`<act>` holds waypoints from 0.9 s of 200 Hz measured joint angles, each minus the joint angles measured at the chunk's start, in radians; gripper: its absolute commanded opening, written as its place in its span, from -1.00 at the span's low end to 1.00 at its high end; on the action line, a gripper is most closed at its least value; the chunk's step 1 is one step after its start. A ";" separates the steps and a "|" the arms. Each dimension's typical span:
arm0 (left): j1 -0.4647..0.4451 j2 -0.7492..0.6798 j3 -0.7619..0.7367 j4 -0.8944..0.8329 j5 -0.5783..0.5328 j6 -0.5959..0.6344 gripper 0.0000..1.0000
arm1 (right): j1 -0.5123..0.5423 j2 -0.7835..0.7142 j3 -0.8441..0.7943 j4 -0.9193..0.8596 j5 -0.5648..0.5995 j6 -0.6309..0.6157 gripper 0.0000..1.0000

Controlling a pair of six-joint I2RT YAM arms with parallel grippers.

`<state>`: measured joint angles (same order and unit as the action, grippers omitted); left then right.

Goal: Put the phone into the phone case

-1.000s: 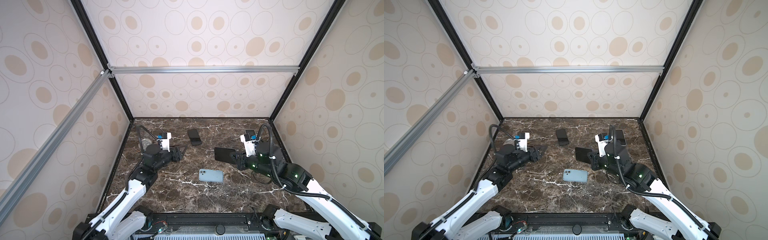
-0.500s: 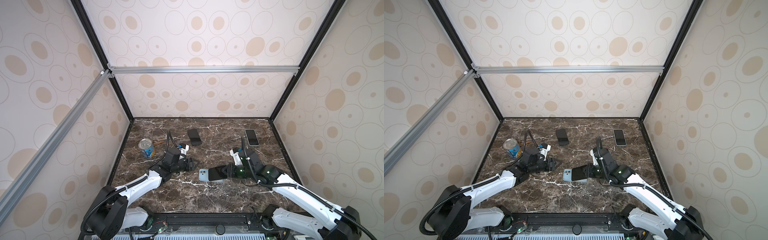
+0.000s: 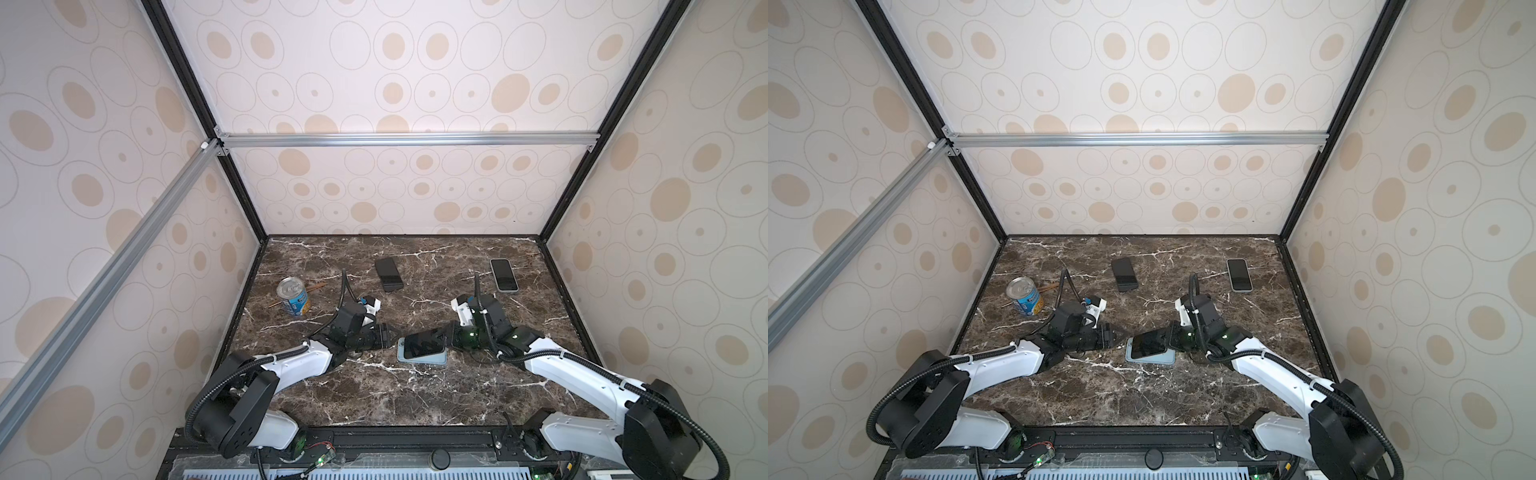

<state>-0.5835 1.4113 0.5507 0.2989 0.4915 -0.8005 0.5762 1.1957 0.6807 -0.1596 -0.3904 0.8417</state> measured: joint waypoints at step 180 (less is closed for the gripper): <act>-0.046 0.154 -0.093 0.195 0.061 -0.093 -0.09 | -0.044 0.131 -0.058 0.148 -0.113 0.009 -1.00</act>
<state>-0.6296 1.5654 0.4580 0.4942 0.5522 -0.8936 0.5323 1.3270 0.6224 -0.0120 -0.5030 0.8509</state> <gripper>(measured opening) 0.457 0.092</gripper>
